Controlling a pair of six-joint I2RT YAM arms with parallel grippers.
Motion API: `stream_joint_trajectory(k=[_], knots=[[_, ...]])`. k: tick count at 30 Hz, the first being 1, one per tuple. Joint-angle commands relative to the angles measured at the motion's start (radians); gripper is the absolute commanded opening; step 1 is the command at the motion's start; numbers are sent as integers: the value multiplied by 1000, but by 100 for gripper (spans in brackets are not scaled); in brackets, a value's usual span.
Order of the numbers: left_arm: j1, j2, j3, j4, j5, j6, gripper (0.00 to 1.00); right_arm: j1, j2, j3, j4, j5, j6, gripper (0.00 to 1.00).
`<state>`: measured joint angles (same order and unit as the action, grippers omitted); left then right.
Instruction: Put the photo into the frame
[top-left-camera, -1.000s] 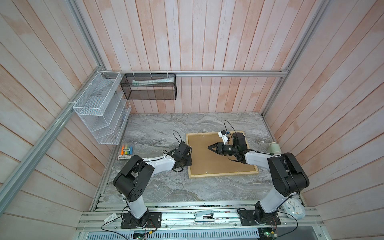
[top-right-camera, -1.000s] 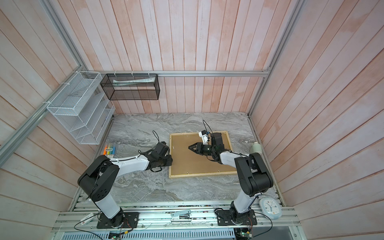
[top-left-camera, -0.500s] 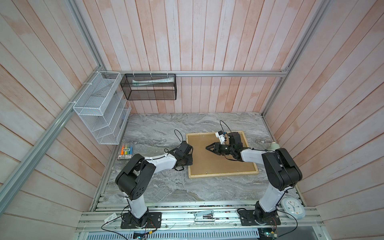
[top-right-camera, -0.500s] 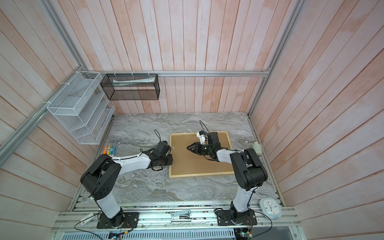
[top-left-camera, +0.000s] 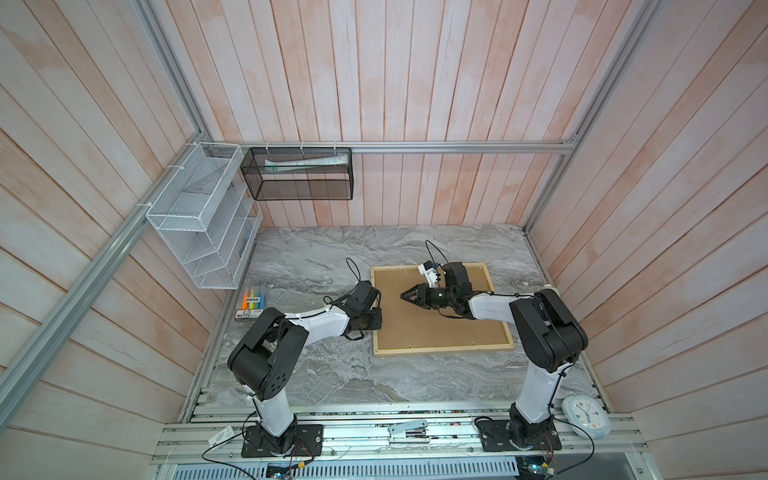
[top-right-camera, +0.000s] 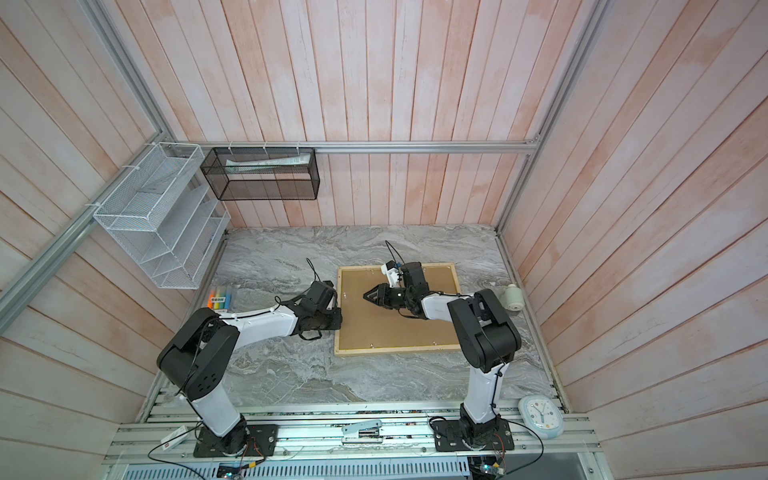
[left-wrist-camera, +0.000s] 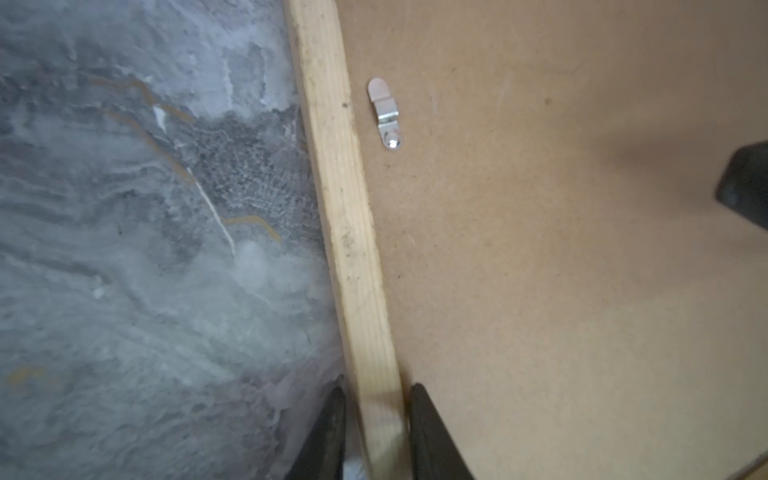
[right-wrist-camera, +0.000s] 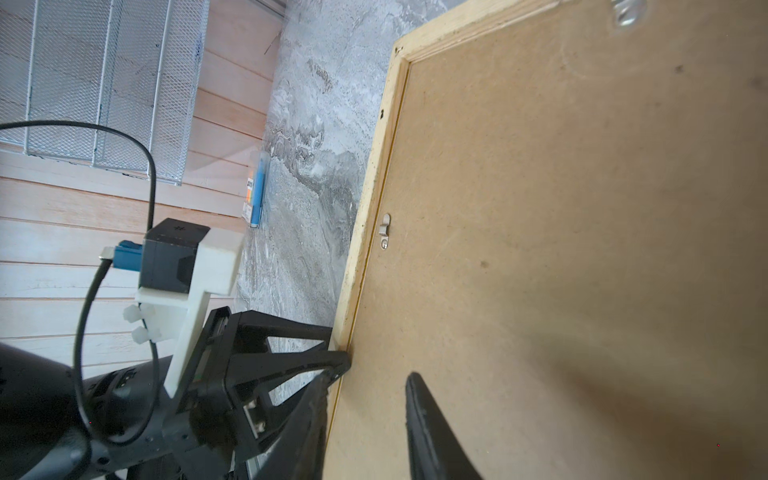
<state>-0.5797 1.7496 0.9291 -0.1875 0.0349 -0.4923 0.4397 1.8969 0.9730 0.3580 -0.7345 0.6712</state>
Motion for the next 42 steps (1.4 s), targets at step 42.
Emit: stream_joint_trajectory(k=[42], knots=[[55, 54, -44, -63, 72, 102, 22, 124, 392, 426, -142, 70, 55, 32]])
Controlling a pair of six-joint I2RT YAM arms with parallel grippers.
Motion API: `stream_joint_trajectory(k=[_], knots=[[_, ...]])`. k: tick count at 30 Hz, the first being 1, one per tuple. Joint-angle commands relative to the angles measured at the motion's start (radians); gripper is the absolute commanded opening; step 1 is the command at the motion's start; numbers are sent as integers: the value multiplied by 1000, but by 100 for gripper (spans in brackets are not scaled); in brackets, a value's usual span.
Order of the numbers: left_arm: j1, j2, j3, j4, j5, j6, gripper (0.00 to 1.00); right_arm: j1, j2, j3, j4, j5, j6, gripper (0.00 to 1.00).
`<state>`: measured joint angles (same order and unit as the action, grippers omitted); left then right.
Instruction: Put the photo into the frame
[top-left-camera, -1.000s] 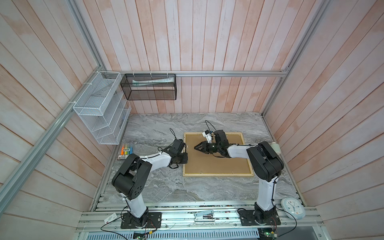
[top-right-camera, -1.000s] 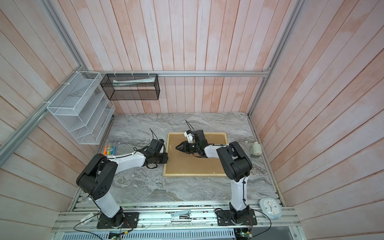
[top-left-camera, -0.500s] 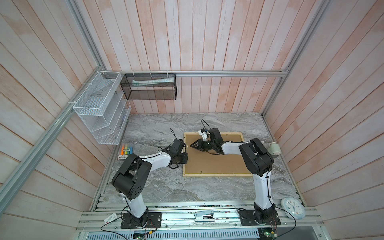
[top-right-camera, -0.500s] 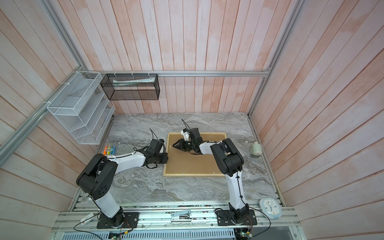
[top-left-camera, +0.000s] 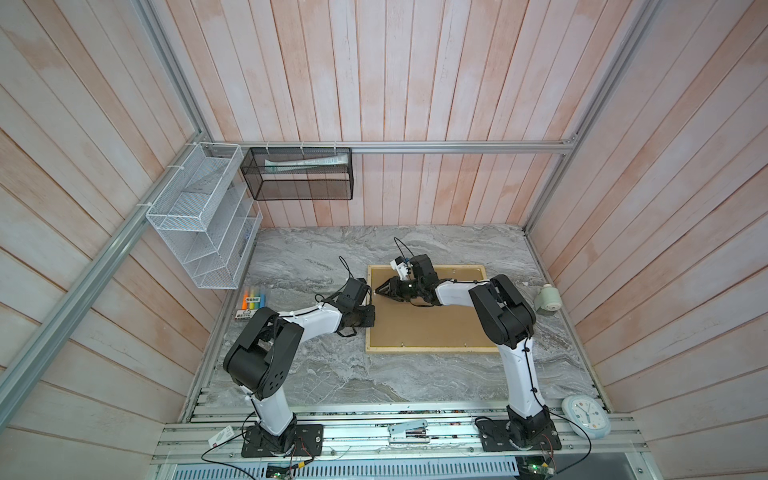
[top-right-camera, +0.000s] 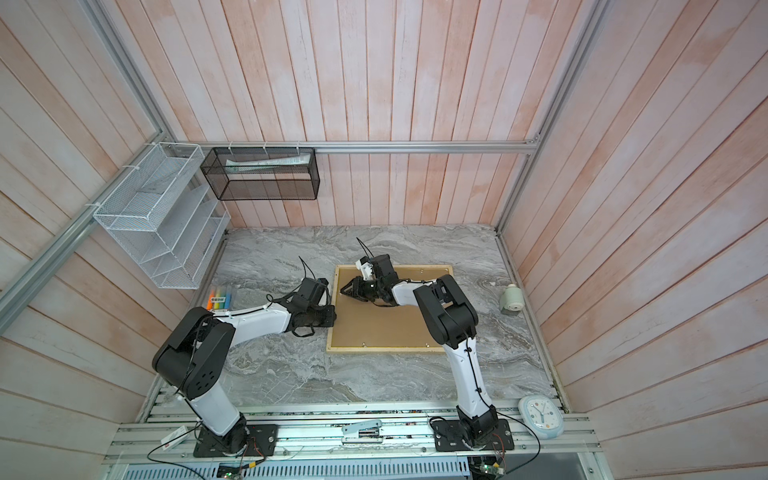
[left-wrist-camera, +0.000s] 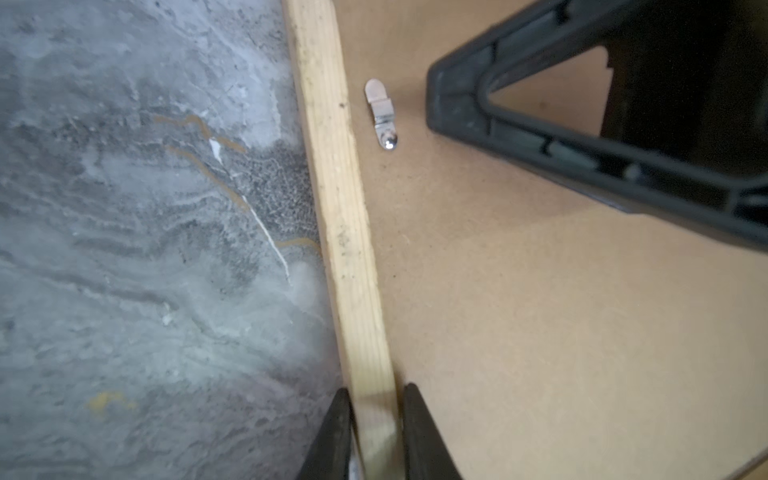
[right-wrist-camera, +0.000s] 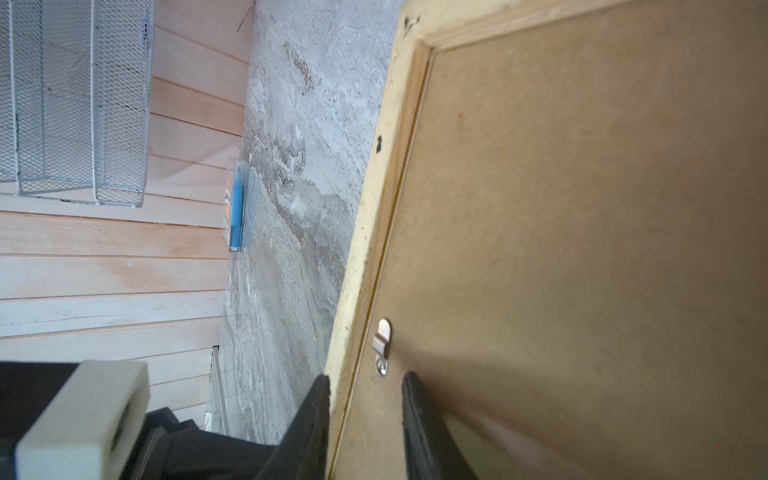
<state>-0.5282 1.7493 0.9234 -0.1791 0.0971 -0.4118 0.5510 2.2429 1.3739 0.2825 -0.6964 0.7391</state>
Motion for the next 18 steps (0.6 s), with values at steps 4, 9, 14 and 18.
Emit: stream_joint_trajectory(k=[4, 9, 14, 18], knots=[[4, 54, -38, -74, 8, 22, 21, 19, 86, 64, -133, 45, -17, 32], [4, 56, -36, -70, 16, 23, 21, 28, 115, 81, -160, 44, -17, 32], [4, 65, -30, -70, 19, 22, 21, 40, 127, 87, -169, 24, -24, 32], [4, 64, -28, -70, 20, 24, 20, 49, 129, 88, -171, 7, -32, 32]])
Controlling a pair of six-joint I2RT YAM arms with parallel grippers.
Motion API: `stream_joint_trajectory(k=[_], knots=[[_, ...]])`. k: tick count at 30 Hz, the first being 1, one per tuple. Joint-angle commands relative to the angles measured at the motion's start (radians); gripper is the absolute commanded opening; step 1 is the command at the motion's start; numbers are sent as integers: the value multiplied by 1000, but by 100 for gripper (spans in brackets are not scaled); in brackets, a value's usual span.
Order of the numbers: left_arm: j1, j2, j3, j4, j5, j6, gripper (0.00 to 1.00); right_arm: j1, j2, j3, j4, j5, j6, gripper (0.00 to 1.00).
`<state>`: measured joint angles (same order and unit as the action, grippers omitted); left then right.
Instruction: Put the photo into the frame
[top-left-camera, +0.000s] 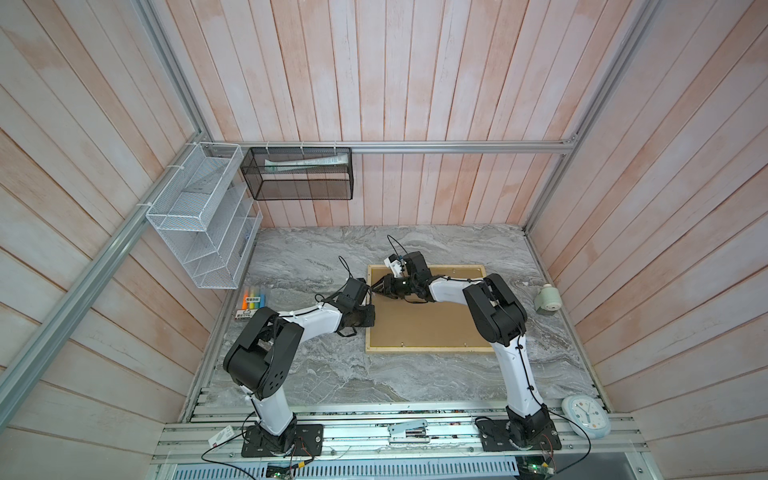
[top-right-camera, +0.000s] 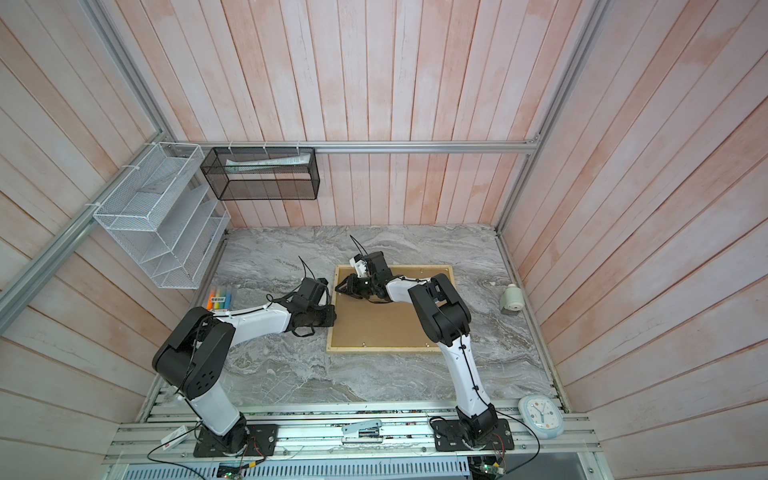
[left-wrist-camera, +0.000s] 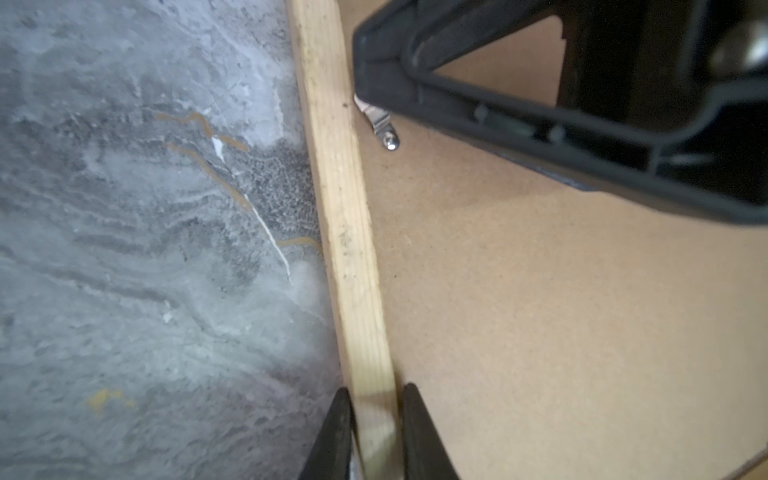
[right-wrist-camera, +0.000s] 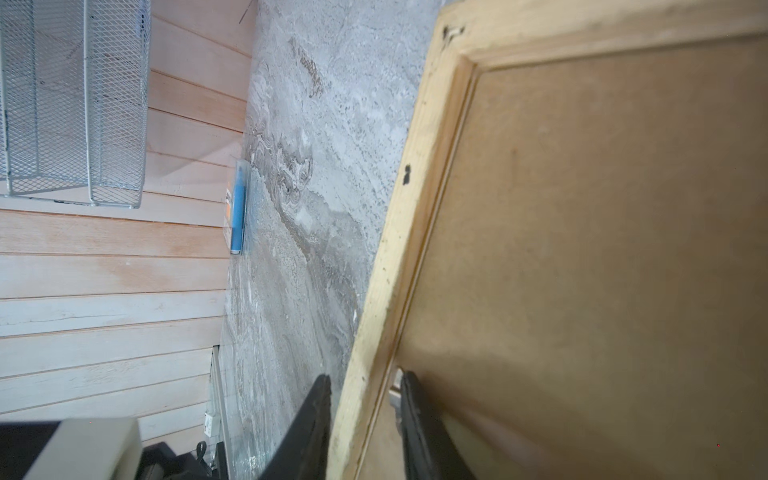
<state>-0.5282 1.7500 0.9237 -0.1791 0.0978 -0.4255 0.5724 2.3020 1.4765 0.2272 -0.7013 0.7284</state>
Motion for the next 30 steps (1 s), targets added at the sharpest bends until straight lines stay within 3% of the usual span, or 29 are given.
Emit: stream_joint_trajectory(k=[1, 15, 30], knots=[[4, 64, -28, -69, 19, 38, 20, 27, 70, -11, -123, 11, -26, 31], [4, 66, -27, -73, 18, 40, 20, 53, 77, 2, -207, -13, -102, 32], [4, 74, -31, -71, 13, 36, 20, 50, 52, -15, -176, -78, -115, 31]])
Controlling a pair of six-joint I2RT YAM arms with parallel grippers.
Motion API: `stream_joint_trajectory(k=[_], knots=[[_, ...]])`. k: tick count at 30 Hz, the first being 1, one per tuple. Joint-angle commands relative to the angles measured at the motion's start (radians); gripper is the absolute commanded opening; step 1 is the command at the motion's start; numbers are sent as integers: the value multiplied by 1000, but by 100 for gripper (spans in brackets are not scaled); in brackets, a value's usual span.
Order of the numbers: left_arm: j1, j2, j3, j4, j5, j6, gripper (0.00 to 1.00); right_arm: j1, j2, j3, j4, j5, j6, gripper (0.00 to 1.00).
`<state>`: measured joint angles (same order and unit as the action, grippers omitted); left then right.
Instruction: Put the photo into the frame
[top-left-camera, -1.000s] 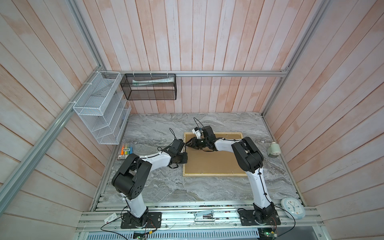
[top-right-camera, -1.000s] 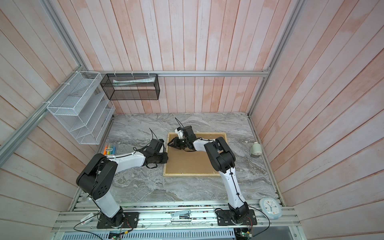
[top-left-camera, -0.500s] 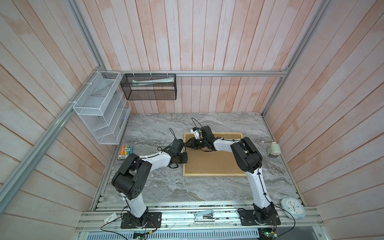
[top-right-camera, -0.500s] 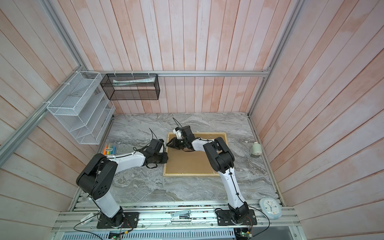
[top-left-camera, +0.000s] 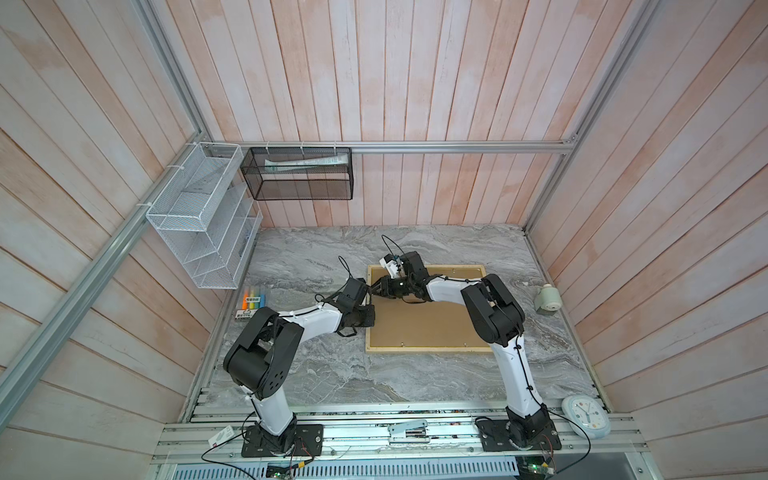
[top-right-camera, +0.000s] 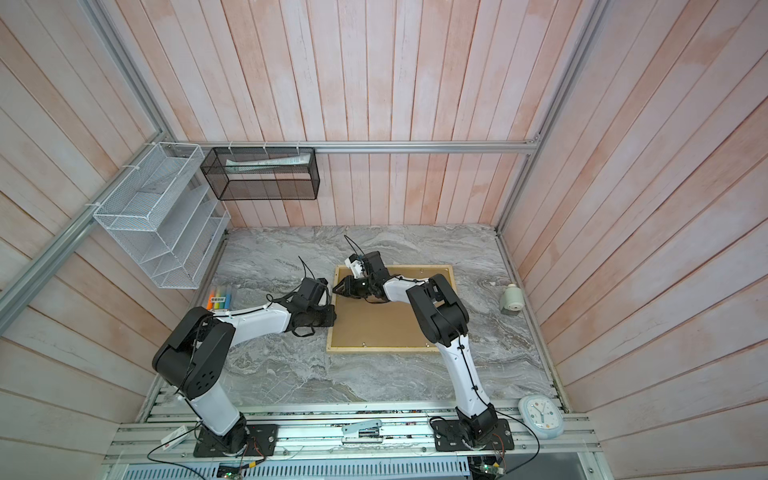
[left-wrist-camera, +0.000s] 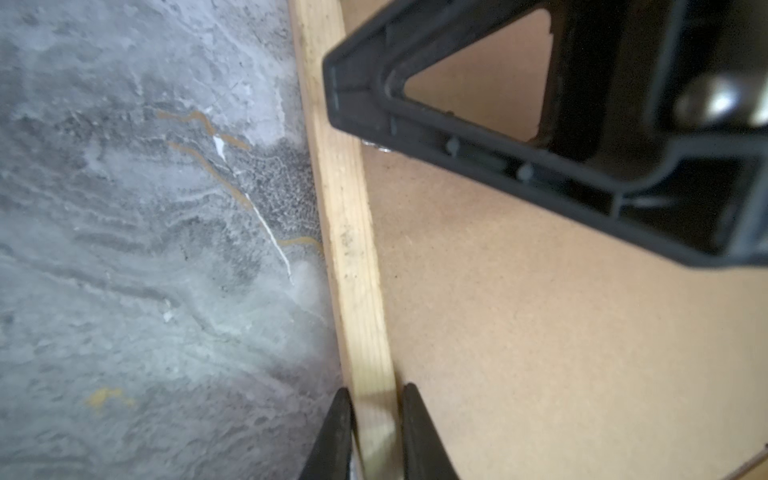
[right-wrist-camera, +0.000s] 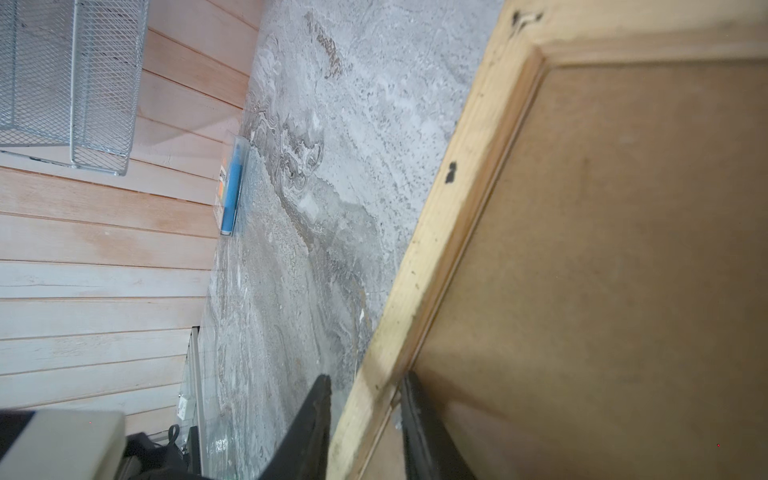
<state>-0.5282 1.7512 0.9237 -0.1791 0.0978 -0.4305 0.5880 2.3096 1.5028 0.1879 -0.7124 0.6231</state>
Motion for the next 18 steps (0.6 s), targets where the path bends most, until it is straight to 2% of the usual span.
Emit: stream_joint_trajectory(k=[1, 8, 14, 18], knots=[[4, 72, -32, -72, 12, 42, 20, 34, 41, -40, -131, -81, -10, 31], [4, 65, -37, -77, -9, 35, 20, -8, -42, -82, -89, -106, -25, 30], [5, 61, -38, -78, -36, 21, 20, -119, -247, -238, -24, -66, -53, 30], [13, 52, -41, -69, -58, 4, 20, -216, -413, -367, -36, 6, -99, 33]])
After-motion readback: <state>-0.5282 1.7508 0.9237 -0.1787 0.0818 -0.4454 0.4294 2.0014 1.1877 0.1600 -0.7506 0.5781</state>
